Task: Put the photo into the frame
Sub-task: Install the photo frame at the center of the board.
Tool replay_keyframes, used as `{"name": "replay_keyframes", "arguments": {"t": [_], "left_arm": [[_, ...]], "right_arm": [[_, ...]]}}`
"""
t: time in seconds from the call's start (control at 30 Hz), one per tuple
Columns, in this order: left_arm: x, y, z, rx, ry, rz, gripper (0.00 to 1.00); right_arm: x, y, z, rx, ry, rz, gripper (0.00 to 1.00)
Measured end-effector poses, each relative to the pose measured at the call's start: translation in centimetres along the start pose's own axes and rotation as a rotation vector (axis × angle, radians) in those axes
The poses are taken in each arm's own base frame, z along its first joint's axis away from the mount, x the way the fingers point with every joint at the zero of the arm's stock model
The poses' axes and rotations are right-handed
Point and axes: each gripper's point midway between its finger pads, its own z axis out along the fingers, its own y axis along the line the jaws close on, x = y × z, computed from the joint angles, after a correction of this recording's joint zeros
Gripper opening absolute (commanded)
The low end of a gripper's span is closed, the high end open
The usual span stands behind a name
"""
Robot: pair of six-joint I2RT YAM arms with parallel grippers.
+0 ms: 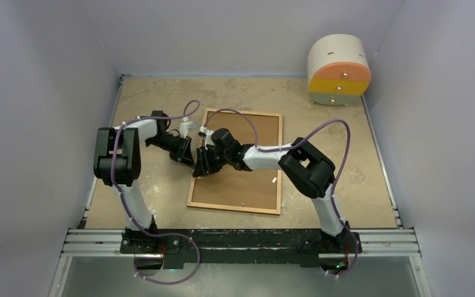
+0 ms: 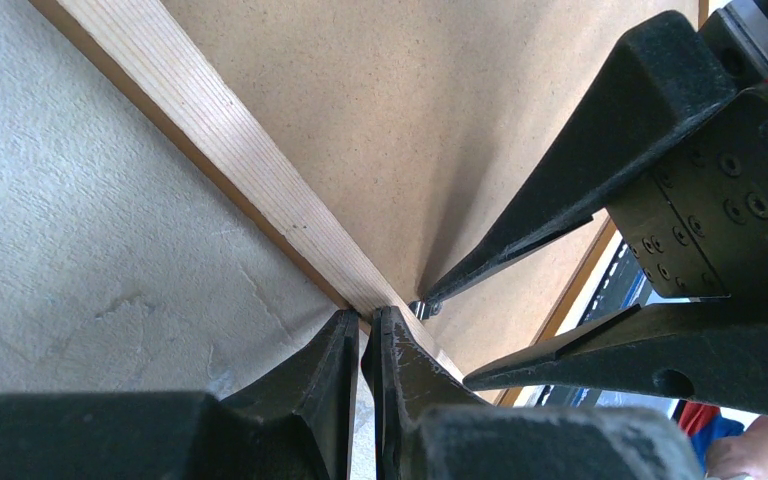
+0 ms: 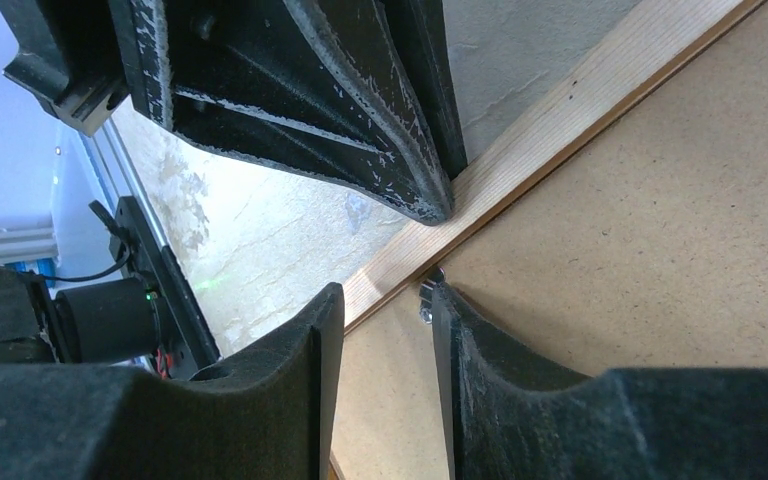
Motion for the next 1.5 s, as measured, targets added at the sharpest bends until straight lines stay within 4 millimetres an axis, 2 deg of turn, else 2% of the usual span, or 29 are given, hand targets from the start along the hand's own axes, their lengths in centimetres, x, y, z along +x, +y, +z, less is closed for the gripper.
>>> {"name": "replay_keyframes", "arguments": {"t": [0.3,0.43,0.5,0.7,0.8,0.87,1.0,1.5], "left_arm": [[0.0,0.0,0.0,0.000,0.000,0.000,0.00],[0.0,0.0,0.0,0.000,0.000,0.000,0.00],[0.0,0.0,0.0,0.000,0.000,0.000,0.00],[0.0,0.0,0.0,0.001,0.000,-0.002,0.00],[0.0,0.0,0.0,0.002,0.000,-0.005,0.00],[0.0,0.0,0.0,0.001,0.000,-0.008,0.00],[0.0,0.0,0.0,0.001,-0.001,-0.008,0.00],[0.0,0.0,0.1,0.004,-0.003,-0.007,0.00]], "right_arm": [[-0.3,-0.2,-0.1,-0.016,0.021,0.014,0.41],[-1.7,-1.5,-0.7,-0.006,0.008,0.040,0.50],[-3.4,-3.2,-1.6,0.009,-0.029,0.071,0.53],[-10.7,-10.4,-5.8,0.121,-0.203,0.176,0.55],[-13.9,-12.1,-6.5,0.147,-0.272,0.188,0.54],[-15.0,-12.5,-5.9,0.149,-0.290,0.186,0.54],[-14.9,-12.9,-3.7,0.139,-0.281,0.202,0.52],[-16.7,-11.6,-0.8,0.111,-0.315,0.202,0.49]]}}
